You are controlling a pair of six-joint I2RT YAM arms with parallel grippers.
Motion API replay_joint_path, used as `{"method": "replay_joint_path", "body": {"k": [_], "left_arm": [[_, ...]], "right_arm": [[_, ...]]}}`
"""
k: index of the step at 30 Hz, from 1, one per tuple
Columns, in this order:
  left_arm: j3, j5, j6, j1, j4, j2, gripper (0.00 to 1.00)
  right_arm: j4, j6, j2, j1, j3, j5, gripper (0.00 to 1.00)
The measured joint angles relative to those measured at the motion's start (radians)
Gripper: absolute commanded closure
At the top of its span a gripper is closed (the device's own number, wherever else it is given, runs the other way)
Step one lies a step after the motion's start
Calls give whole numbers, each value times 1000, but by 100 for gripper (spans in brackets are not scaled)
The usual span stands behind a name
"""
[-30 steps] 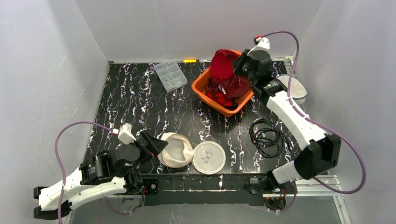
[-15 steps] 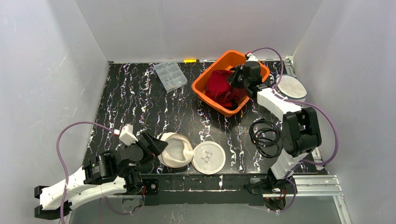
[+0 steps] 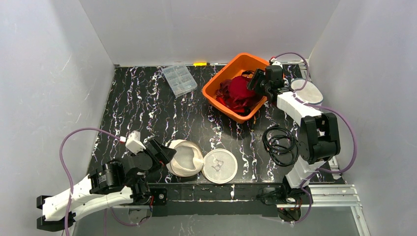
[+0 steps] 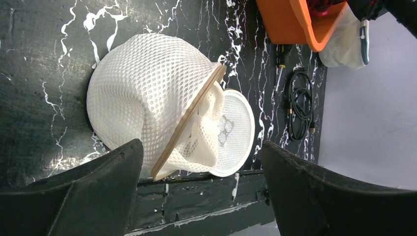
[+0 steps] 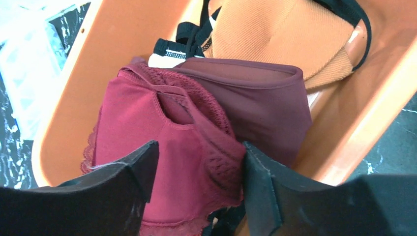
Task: Unzip the laundry bag and remove the bra
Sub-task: Place the bra in the bin.
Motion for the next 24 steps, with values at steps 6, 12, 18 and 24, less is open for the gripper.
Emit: {"method": "replay_joint_path", "body": {"k": [6, 12, 18, 24], "left_arm": [[35, -30, 55, 0, -25, 62, 9], [130, -79, 165, 0, -60, 203, 8], [203, -108, 270, 0, -94, 381, 8], [242, -113, 307, 0, -126, 576, 19]], "right_arm": [[-108, -13, -59, 8, 35, 49, 1], [-178, -35, -254, 65, 54, 120, 1], [-213, -51, -492, 254, 45, 164, 4], [-203, -26, -702, 353, -208, 49, 14]]}}
